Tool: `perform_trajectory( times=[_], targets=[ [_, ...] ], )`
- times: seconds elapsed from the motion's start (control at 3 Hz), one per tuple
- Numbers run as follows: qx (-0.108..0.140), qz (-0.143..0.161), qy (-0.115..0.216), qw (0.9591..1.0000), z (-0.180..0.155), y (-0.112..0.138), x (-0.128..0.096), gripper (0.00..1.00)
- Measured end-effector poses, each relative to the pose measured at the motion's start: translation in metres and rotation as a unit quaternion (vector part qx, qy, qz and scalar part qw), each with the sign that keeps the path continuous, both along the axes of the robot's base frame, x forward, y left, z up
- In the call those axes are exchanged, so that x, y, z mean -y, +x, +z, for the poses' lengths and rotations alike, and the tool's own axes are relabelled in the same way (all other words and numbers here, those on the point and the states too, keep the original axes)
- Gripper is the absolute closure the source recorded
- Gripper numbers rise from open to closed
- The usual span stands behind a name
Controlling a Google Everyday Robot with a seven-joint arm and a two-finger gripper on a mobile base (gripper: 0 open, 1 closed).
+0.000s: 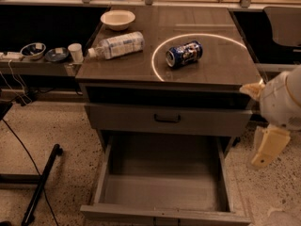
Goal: Close middle drawer
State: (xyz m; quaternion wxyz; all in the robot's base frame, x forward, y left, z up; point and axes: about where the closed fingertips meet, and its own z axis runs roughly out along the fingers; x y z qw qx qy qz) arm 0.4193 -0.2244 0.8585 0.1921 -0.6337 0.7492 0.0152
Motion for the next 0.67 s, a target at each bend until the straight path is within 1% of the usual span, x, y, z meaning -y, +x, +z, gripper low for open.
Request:
perform_trajectory(
  times=[0.33, 0.67],
  targets=[
    [0.015, 0.050, 0.019, 0.9985, -0.0336, -0.0084, -0.0011, 0.00],
    [0.025, 0.075, 0.011, 0.9968, -0.0330, -0.0086, -0.0014, 0.00]
  ],
)
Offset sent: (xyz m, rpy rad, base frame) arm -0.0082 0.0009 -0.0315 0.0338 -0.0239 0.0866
